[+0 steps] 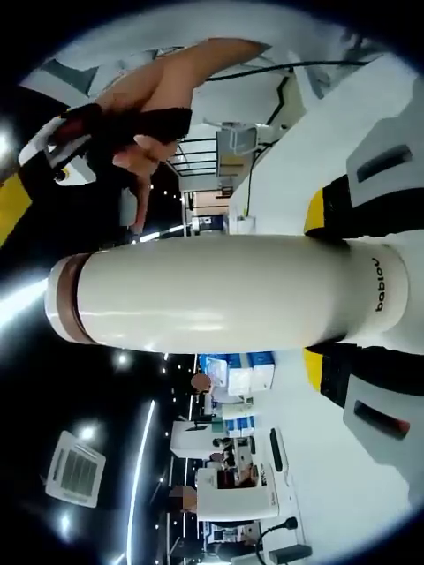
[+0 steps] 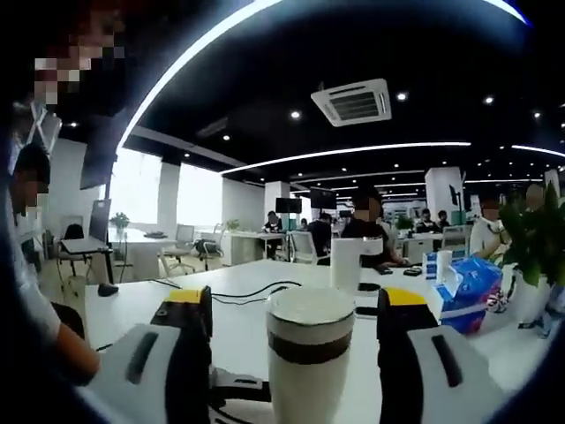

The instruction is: Grasp the water cup twist off the cup lid place the cup lid on the table

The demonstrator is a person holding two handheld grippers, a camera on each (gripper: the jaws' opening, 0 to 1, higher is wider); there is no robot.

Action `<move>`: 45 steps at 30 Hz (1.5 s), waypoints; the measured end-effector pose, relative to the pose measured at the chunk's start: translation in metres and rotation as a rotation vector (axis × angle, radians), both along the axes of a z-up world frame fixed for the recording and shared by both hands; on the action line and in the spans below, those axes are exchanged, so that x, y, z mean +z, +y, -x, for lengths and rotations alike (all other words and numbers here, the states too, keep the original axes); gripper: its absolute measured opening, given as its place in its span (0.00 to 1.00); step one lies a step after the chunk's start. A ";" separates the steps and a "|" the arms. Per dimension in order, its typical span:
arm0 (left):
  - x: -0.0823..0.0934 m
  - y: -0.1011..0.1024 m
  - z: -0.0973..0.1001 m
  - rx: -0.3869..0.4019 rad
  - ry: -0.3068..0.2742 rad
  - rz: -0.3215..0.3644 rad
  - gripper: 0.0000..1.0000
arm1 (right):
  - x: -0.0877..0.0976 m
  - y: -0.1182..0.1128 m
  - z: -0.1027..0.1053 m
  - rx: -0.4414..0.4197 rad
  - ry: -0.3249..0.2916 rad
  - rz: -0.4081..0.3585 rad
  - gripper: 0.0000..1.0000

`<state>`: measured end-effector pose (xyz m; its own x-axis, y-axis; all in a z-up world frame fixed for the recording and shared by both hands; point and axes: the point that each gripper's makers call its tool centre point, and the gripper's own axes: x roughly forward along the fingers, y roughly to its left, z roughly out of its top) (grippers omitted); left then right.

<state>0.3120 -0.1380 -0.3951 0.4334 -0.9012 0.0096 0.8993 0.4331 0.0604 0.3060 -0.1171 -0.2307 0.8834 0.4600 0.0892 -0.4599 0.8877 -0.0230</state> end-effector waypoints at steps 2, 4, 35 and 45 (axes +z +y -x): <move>0.000 0.000 0.000 0.000 0.000 0.000 0.48 | -0.002 0.000 -0.005 -0.011 0.015 -0.004 0.69; 0.000 0.000 0.000 0.000 -0.001 -0.001 0.48 | -0.005 0.002 -0.007 -0.003 0.034 -0.015 0.69; 0.000 0.001 -0.001 0.006 -0.009 -0.003 0.48 | -0.012 0.006 -0.009 0.298 0.118 0.138 0.45; 0.001 0.002 -0.002 0.009 -0.015 -0.003 0.48 | -0.012 0.009 -0.007 0.438 0.138 0.178 0.45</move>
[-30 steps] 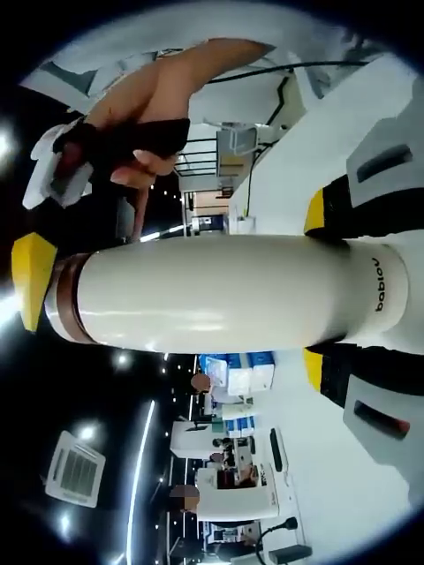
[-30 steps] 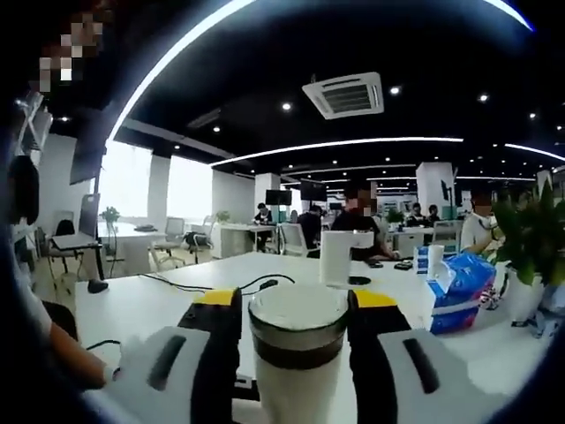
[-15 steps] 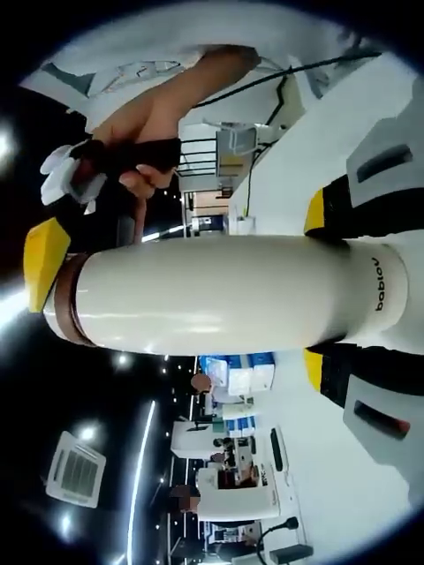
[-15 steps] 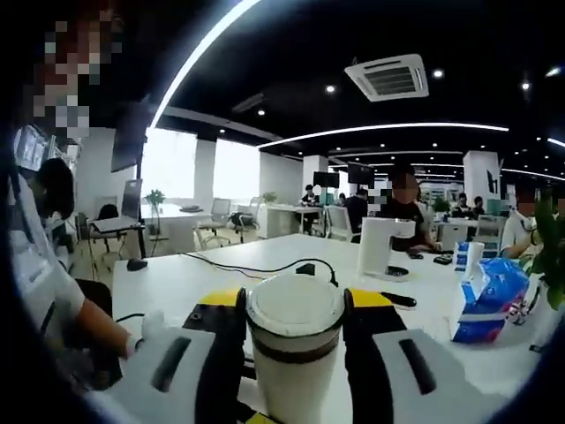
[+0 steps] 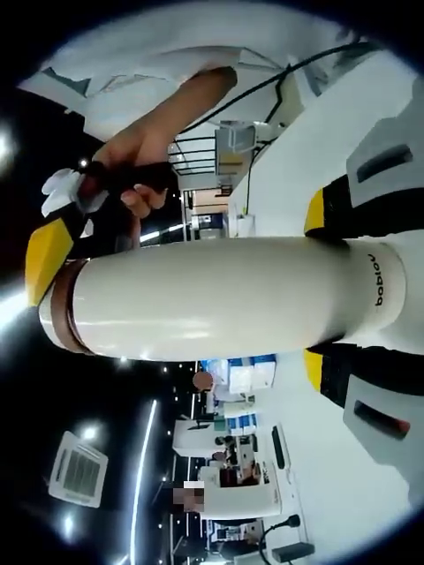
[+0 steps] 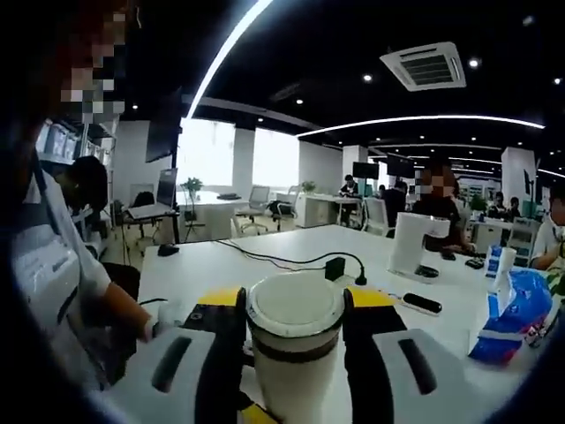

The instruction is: Grasp the water cup twist off the cup lid place the cup lid on the table

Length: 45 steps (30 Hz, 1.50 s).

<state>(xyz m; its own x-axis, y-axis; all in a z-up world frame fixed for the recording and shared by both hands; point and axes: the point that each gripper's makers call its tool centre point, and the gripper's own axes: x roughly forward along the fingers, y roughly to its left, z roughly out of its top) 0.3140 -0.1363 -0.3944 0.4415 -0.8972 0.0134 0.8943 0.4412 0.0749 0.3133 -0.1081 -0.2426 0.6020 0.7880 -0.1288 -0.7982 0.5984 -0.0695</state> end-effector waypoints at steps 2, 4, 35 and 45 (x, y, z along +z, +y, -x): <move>0.000 0.000 0.000 -0.001 0.000 0.000 0.48 | 0.000 0.000 0.001 0.030 0.009 0.007 0.45; 0.000 0.000 0.000 -0.003 -0.001 -0.001 0.48 | -0.001 0.000 0.002 0.064 0.011 0.029 0.45; 0.000 0.000 0.000 -0.002 0.008 0.002 0.47 | -0.001 0.001 0.008 0.451 0.022 0.048 0.46; 0.001 0.000 0.000 -0.006 0.005 0.000 0.47 | -0.002 -0.004 0.009 0.396 -0.007 0.039 0.46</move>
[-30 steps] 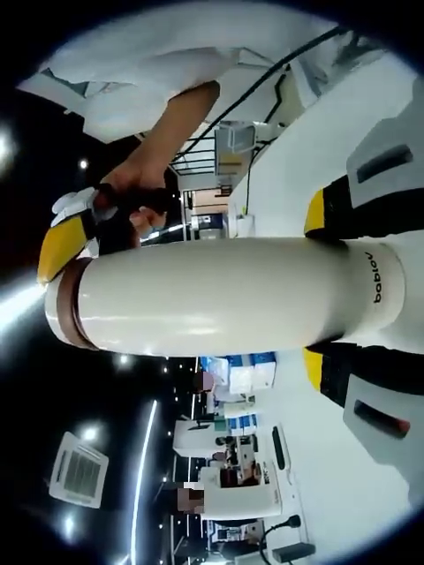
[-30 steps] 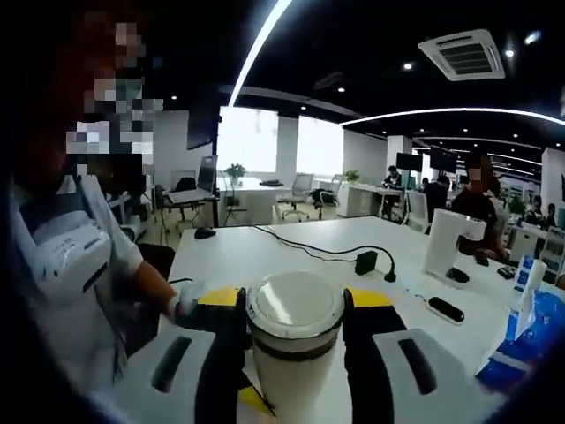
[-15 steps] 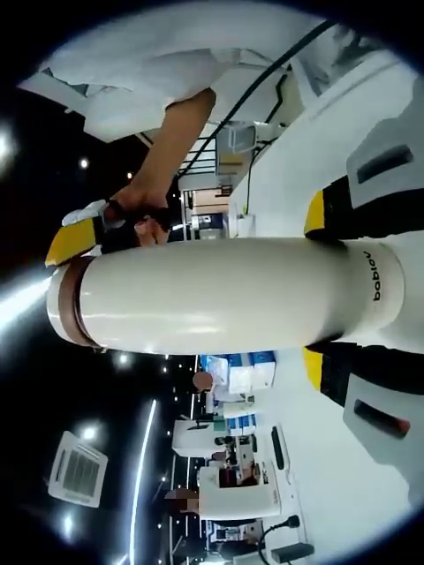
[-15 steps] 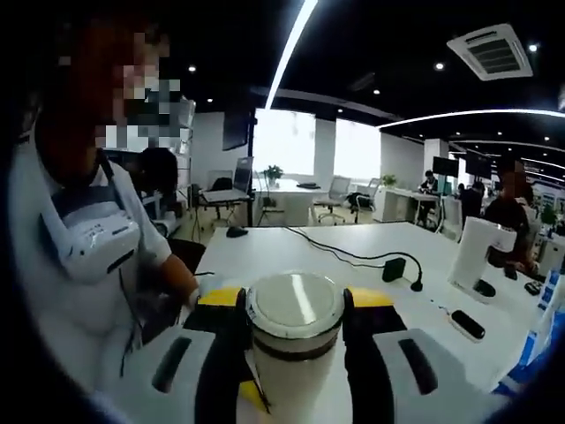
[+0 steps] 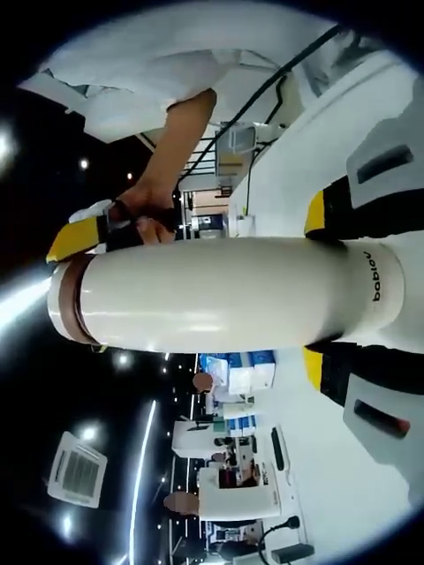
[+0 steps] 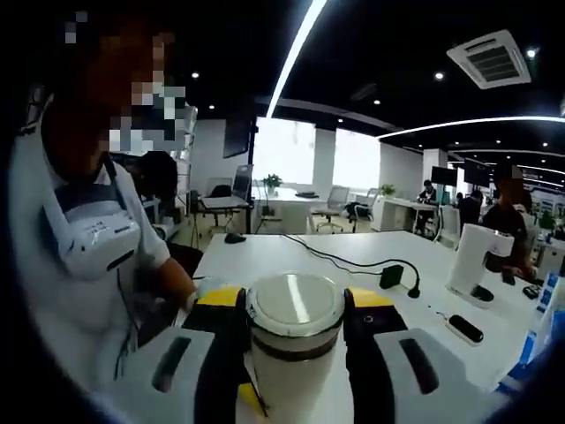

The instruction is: Grasp the water cup twist off the cup lid place the cup lid on the table

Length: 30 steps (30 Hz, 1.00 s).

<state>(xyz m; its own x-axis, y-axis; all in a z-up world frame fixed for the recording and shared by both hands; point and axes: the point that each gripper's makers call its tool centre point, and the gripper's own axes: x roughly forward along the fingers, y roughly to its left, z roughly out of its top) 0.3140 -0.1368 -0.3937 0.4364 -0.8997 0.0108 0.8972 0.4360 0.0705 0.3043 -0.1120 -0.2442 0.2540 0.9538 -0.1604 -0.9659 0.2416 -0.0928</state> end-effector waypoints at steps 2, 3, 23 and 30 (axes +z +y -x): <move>0.000 0.000 0.000 0.000 0.000 0.000 0.47 | -0.002 -0.001 0.000 -0.027 0.010 0.022 0.47; 0.000 0.000 0.000 0.000 0.000 0.000 0.47 | -0.002 -0.001 0.001 -0.035 0.008 0.028 0.47; 0.000 0.000 0.002 0.001 0.004 0.002 0.47 | 0.027 -0.033 0.030 -0.508 -0.087 -0.077 0.81; -0.001 0.000 0.002 0.002 0.005 0.002 0.47 | 0.017 -0.028 0.055 -0.665 -0.019 -0.204 0.77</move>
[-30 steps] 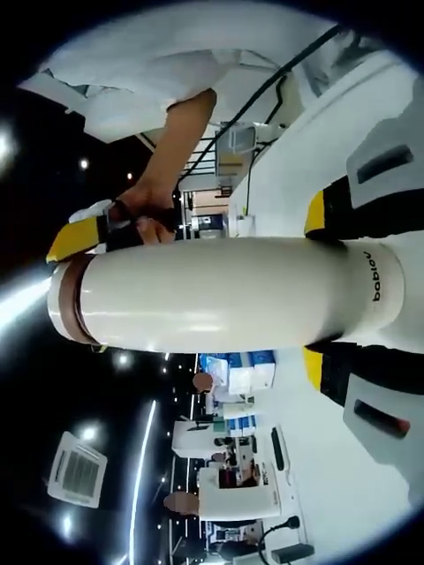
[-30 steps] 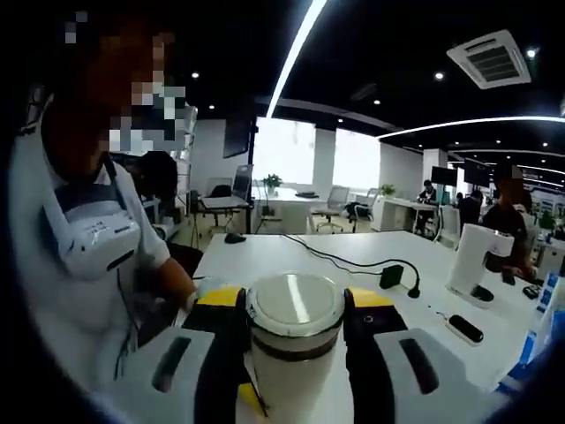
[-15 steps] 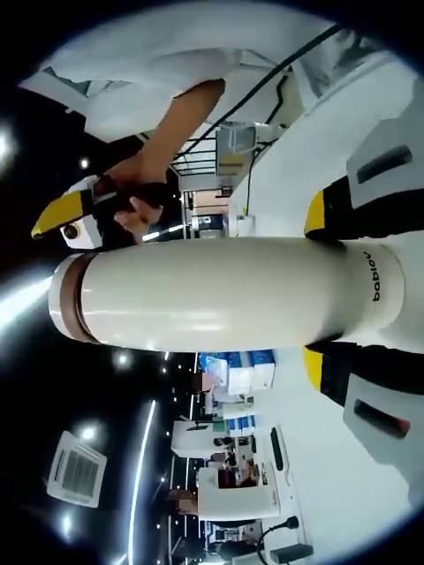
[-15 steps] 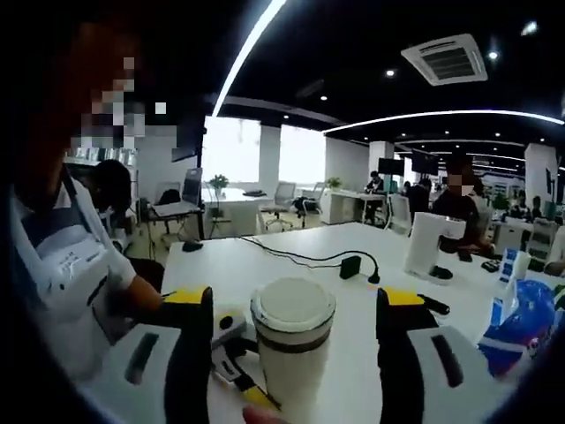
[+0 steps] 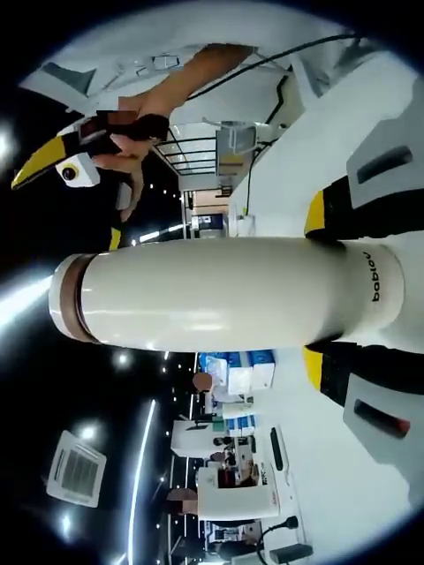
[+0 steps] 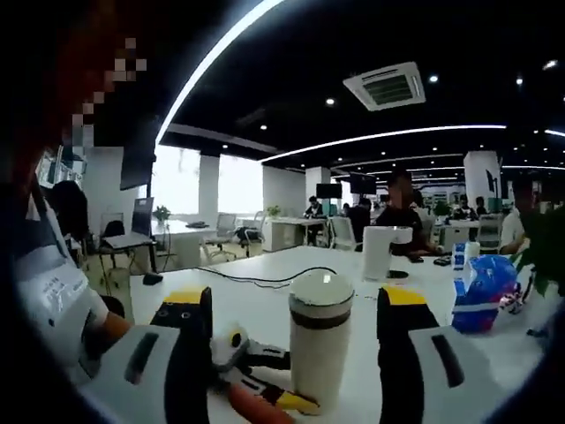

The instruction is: Grasp the water cup twist off the cup lid place the cup lid on the table

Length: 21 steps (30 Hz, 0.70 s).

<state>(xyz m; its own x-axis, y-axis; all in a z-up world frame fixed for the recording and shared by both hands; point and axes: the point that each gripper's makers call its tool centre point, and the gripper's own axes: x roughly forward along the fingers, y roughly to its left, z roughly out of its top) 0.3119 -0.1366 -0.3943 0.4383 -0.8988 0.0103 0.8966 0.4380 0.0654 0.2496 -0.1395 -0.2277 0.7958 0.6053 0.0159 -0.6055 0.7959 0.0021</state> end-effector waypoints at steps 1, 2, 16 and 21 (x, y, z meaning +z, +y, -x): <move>0.000 0.000 0.000 0.000 0.000 0.000 0.47 | -0.004 0.002 0.002 -0.013 0.000 0.005 0.77; 0.000 0.000 0.000 0.000 0.000 0.000 0.47 | -0.007 0.004 0.004 -0.025 0.004 0.006 0.78; 0.000 -0.001 0.001 -0.001 0.002 -0.001 0.47 | -0.026 0.015 -0.001 -0.116 0.001 0.072 0.76; -0.001 -0.001 0.000 -0.002 0.001 -0.001 0.47 | -0.019 0.013 -0.019 -0.135 -0.009 0.029 0.76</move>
